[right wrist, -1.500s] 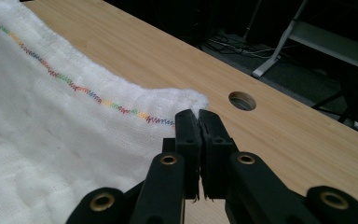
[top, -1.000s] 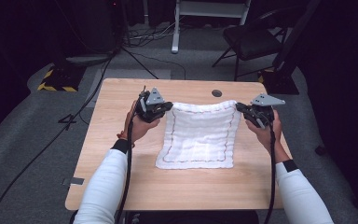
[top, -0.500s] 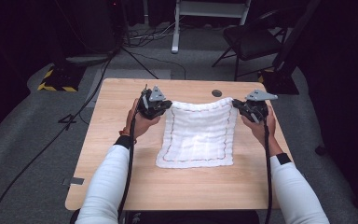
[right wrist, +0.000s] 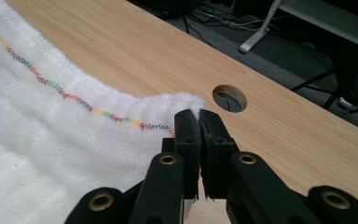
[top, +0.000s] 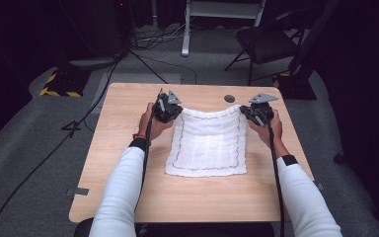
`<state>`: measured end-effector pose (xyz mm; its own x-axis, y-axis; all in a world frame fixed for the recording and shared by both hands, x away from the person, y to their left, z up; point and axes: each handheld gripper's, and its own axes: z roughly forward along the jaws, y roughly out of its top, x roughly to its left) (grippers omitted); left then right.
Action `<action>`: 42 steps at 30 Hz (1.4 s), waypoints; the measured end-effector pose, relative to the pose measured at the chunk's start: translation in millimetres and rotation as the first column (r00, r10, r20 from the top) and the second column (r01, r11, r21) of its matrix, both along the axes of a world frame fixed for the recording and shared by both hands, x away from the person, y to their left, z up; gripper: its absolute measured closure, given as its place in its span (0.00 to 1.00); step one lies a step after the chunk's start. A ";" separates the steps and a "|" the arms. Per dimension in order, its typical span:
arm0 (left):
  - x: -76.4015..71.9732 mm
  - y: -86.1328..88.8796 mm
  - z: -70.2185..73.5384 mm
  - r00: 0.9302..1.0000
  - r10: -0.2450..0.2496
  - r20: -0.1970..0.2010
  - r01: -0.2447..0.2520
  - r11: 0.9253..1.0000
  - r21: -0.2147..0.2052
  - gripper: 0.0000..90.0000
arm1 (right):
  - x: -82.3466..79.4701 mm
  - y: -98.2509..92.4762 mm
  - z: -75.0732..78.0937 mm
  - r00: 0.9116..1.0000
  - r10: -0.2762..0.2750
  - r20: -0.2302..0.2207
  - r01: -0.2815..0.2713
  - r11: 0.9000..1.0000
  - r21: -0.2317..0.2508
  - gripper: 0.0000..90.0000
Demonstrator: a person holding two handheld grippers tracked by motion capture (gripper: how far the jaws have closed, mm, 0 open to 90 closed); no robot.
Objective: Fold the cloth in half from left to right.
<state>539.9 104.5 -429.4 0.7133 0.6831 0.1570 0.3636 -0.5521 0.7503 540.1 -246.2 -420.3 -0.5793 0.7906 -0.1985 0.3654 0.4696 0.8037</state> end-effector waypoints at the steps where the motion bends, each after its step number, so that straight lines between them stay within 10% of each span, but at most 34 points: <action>1: 1.8 0.4 -2.7 1.000 0.009 -0.008 -0.009 1.000 -0.002 0.95 | 1.4 1.4 -1.3 1.000 -0.001 0.005 0.001 1.000 -0.007 0.97; 5: 7.0 0.4 -13.3 0.998 0.054 -0.021 -0.054 0.999 0.004 0.93 | 7.1 7.5 -11.1 1.000 -0.013 -0.011 0.013 1.000 -0.027 0.93; 11: 1.0 1.4 -20.9 0.995 0.090 -0.038 -0.091 0.995 -0.028 0.55 | 6.0 2.2 -16.9 0.995 -0.093 -0.040 0.093 0.996 0.008 0.74; 18: -25.9 4.4 -24.2 0.998 0.032 -0.055 -0.034 0.999 -0.027 0.37 | -22.7 -0.5 -22.1 0.996 -0.001 -0.087 0.000 1.000 -0.003 0.66; 32: -91.3 4.4 -46.5 0.980 -0.133 -0.144 0.138 0.990 0.021 0.30 | -98.1 -8.5 -45.0 0.965 0.202 -0.167 -0.204 0.979 0.002 0.52; 42: -118.9 11.4 -62.8 0.971 -0.122 -0.207 0.130 0.991 0.028 0.28 | -130.0 -17.2 -63.0 0.948 0.225 -0.224 -0.245 0.967 -0.066 0.51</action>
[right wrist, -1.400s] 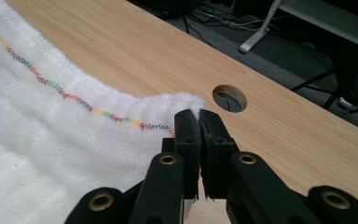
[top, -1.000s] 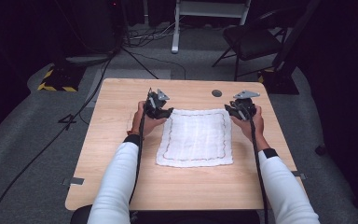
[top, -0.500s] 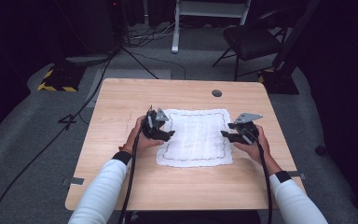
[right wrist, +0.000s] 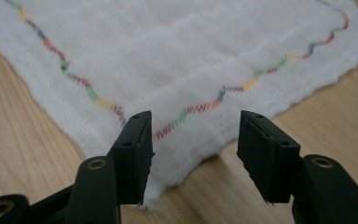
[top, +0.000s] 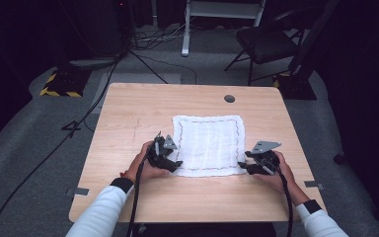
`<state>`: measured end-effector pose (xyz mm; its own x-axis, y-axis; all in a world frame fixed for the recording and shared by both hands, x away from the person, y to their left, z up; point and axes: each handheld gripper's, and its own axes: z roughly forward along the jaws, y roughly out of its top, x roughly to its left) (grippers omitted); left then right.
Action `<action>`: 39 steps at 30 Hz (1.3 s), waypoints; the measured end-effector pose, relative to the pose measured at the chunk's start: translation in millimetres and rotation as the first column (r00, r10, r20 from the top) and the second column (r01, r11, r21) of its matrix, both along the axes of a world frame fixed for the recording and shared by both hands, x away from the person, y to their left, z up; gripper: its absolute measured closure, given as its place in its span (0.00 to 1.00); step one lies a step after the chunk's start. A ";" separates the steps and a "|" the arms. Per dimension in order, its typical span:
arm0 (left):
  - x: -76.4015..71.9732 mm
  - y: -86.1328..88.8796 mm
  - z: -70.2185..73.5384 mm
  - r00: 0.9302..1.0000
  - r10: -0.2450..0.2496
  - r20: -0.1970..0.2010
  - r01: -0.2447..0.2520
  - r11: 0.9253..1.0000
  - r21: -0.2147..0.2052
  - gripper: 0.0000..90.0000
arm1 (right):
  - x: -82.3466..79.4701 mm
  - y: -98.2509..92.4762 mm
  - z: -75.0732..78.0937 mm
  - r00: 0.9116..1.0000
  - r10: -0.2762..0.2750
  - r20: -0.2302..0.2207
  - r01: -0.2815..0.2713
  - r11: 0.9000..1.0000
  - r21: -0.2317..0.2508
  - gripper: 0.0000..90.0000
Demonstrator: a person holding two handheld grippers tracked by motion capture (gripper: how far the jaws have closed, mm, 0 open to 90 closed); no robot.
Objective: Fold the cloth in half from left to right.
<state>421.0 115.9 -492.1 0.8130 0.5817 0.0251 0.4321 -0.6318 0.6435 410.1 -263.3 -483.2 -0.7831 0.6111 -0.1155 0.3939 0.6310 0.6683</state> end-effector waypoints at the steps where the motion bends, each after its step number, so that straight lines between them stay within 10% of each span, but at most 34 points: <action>1: -2.2 1.0 -0.5 1.000 0.007 -0.004 -0.007 1.000 -0.005 0.28 | -1.7 -0.3 -1.8 1.000 -0.008 0.005 0.008 1.000 -0.027 0.50; 24: -56.7 -14.0 -0.3 0.996 -0.084 -0.028 0.084 0.996 -0.010 0.28 | -46.4 -39.7 -2.0 0.995 -0.064 -0.082 0.064 0.998 0.001 0.50; 39: -37.8 -1.3 13.5 0.998 -0.053 0.034 0.054 0.997 -0.046 0.25 | -50.8 -41.3 2.0 0.994 -0.064 -0.088 0.067 0.997 0.026 0.44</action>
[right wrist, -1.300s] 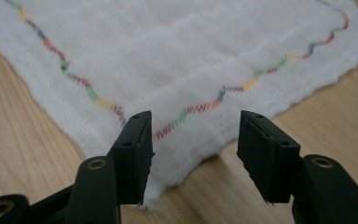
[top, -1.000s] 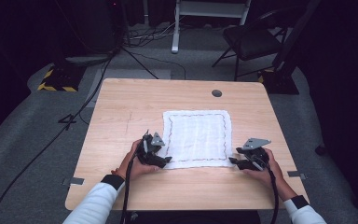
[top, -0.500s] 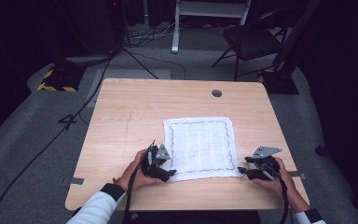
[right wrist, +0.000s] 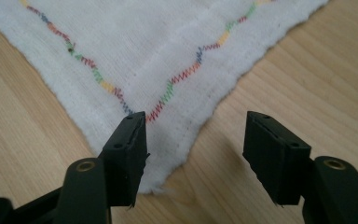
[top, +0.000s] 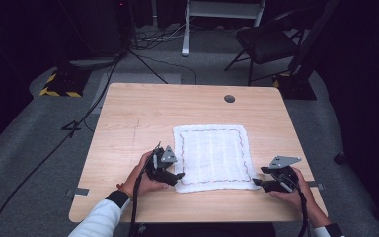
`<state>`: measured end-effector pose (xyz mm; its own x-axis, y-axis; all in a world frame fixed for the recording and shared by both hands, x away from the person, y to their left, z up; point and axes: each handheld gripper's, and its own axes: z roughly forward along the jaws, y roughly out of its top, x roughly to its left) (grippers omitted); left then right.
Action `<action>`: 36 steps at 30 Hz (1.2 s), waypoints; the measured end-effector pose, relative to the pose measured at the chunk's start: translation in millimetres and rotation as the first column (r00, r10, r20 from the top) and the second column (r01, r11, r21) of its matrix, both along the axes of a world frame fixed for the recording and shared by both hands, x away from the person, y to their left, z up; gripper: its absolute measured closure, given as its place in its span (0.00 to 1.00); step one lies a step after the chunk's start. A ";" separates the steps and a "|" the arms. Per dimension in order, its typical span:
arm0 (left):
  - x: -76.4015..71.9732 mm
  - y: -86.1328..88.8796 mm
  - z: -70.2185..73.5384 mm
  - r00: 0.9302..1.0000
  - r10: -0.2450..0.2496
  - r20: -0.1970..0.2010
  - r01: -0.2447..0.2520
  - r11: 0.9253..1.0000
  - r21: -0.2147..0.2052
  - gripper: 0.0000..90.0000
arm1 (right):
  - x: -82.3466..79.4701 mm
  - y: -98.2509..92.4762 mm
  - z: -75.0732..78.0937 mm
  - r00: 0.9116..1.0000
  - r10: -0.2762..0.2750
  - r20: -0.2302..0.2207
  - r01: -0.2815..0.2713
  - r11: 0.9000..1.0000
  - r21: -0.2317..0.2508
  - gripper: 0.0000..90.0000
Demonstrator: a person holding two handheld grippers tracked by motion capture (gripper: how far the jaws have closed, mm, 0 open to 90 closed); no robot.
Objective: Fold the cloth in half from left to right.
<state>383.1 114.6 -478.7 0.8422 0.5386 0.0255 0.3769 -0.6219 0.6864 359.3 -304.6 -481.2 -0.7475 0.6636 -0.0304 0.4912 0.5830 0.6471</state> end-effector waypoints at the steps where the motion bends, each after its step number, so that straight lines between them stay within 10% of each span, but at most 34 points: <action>1: 3.4 1.4 1.0 1.000 0.007 0.002 -0.007 1.000 -0.006 0.25 | 0.0 2.9 2.2 1.000 0.005 0.011 -0.005 1.000 0.009 0.44; 4: 13.0 5.2 2.0 0.998 0.022 0.062 -0.023 1.000 0.011 0.25 | -0.5 15.0 8.2 0.998 0.039 0.046 -0.040 0.999 0.023 0.44; 15: 62.6 7.2 -3.1 0.991 0.115 0.062 -0.115 0.993 0.004 0.26 | -4.8 81.0 8.9 0.972 0.217 0.088 -0.220 0.975 0.027 0.47; 36: 136.4 -7.4 -21.9 0.969 0.248 -0.020 -0.248 0.967 -0.048 0.25 | -9.1 199.4 6.3 0.879 0.463 0.112 -0.471 0.881 0.051 0.48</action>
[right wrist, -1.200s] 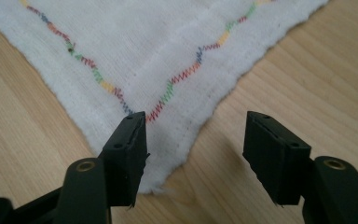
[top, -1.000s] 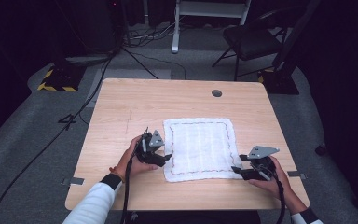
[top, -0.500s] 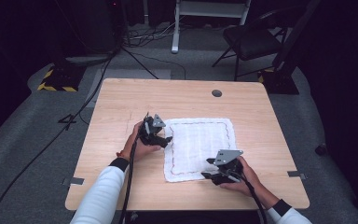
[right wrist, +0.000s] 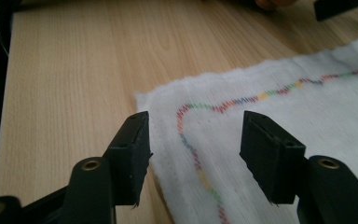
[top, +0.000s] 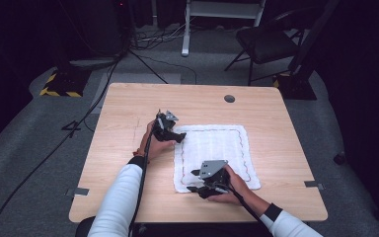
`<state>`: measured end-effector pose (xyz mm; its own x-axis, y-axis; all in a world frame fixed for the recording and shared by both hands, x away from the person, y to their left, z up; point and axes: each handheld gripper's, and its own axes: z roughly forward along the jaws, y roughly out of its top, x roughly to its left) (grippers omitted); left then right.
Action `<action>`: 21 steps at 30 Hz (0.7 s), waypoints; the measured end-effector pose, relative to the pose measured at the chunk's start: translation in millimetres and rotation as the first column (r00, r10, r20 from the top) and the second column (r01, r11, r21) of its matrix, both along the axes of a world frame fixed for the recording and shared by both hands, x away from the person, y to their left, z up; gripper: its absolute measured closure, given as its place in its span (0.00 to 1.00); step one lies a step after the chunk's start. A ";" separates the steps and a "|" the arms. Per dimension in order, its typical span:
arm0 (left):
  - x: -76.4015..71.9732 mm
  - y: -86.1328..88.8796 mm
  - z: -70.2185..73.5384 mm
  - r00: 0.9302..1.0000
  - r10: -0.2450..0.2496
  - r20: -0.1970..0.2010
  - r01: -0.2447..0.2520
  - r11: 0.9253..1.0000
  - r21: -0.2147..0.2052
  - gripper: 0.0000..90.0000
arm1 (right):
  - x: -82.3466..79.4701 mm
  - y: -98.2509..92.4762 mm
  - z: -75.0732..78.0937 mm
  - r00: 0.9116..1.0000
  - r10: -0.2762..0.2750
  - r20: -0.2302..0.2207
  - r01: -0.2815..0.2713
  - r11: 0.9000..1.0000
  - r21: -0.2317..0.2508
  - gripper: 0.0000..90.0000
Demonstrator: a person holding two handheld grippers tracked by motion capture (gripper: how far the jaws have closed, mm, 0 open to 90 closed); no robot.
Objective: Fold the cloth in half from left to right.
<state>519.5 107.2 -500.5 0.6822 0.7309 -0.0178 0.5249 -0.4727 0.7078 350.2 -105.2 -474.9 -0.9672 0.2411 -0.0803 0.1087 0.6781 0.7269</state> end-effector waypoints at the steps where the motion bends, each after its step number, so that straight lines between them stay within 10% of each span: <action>1: 0.5 0.7 -1.3 1.000 0.003 -0.009 -0.003 1.000 -0.002 0.24 | -0.9 4.7 -0.8 1.000 0.007 0.000 -0.007 1.000 0.003 0.48; 13: -0.9 3.6 -0.9 1.000 -0.027 -0.015 0.027 1.000 -0.008 0.27 | -7.8 39.3 -16.0 1.000 0.027 0.012 -0.026 0.997 -0.067 0.52; 21: -3.6 5.3 1.1 0.997 -0.074 -0.013 0.073 0.997 -0.027 0.56 | 0.3 35.5 -18.0 0.999 -0.025 -0.032 0.024 0.999 -0.047 0.71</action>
<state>515.9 112.5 -499.5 0.7336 0.6780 -0.0462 0.4995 -0.4919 0.7131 350.5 -69.7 -492.8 -0.9633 0.2615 -0.0601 0.1491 0.7081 0.6902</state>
